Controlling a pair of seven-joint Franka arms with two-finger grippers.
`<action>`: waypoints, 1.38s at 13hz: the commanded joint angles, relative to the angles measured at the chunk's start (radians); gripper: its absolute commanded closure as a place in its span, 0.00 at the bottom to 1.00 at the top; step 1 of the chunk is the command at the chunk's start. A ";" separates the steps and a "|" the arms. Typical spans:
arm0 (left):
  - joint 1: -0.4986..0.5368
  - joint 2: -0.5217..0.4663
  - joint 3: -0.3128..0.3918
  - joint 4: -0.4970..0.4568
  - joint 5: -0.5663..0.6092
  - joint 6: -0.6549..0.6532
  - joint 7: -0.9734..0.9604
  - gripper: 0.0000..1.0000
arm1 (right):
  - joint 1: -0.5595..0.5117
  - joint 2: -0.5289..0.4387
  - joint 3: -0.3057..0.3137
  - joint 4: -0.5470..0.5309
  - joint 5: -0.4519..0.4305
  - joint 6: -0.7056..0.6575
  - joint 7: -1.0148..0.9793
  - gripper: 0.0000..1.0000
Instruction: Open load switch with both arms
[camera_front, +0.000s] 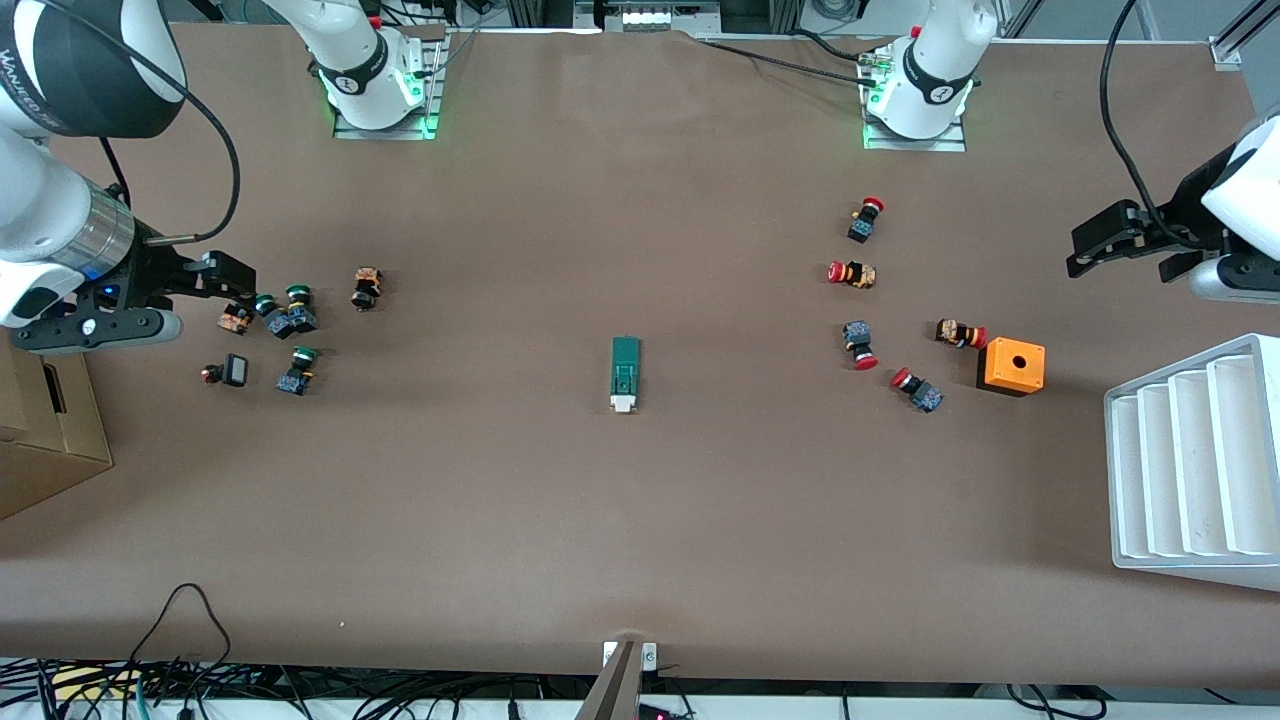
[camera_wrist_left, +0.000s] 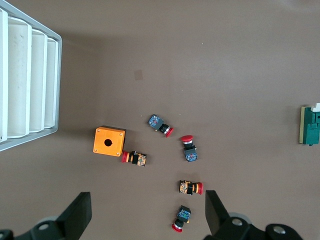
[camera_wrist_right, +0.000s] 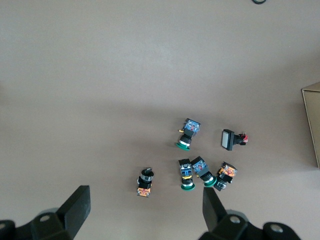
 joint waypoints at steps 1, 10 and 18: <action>0.004 0.004 -0.005 0.003 0.018 0.001 0.007 0.00 | 0.002 0.007 0.001 0.017 -0.021 -0.014 -0.010 0.01; -0.001 0.004 -0.011 0.003 0.004 0.001 -0.008 0.00 | 0.000 0.007 0.001 0.019 -0.018 -0.013 -0.013 0.01; -0.030 0.032 -0.212 -0.005 -0.020 0.070 -0.351 0.00 | -0.005 0.007 -0.001 0.019 -0.018 -0.013 -0.010 0.01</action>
